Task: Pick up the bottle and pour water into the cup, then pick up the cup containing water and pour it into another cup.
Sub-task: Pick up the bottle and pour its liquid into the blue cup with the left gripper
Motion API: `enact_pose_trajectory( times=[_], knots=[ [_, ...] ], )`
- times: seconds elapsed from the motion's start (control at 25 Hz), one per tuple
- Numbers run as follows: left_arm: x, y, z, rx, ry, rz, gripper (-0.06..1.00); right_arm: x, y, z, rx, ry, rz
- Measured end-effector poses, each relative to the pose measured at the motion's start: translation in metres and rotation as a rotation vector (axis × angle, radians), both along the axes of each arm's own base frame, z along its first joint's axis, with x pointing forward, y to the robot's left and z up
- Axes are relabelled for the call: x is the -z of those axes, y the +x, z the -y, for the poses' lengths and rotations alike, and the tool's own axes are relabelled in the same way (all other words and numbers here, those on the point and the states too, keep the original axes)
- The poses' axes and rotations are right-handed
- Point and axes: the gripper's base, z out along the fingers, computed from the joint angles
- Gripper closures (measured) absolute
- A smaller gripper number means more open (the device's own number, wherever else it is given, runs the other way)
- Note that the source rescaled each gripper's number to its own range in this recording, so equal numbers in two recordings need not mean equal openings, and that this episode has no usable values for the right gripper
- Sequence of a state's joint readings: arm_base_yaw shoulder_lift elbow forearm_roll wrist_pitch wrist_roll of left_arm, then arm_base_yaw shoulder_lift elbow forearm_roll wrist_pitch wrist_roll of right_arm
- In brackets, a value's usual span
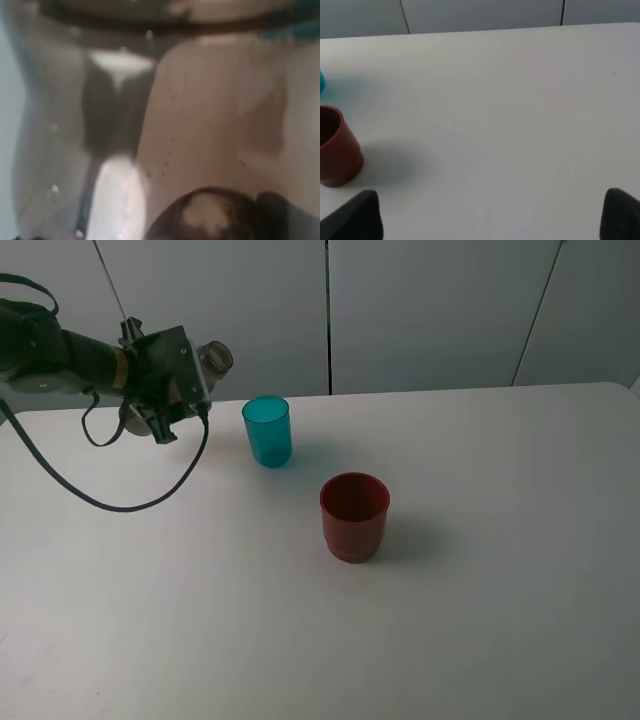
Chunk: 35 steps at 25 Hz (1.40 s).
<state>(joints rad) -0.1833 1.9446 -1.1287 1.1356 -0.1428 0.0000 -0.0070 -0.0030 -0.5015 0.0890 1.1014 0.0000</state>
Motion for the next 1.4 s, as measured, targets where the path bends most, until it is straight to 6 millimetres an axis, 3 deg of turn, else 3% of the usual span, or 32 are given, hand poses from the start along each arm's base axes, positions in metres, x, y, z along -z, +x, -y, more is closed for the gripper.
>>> enact_pose_trajectory(
  times=[0.44, 1.04, 1.4],
  knots=[
    [-0.01, 0.014, 0.005, 0.069, 0.083, 0.074, 0.92, 0.0, 0.0, 0.0, 0.0, 0.0, 0.0],
    [0.005, 0.017, 0.017, 0.21, 0.24, 0.096, 0.92, 0.0, 0.0, 0.0, -0.003, -0.005, 0.0],
    [-0.011, 0.028, 0.018, 0.215, 0.281, 0.156, 0.92, 0.0, 0.0, 0.0, -0.003, -0.005, 0.0]
  ],
)
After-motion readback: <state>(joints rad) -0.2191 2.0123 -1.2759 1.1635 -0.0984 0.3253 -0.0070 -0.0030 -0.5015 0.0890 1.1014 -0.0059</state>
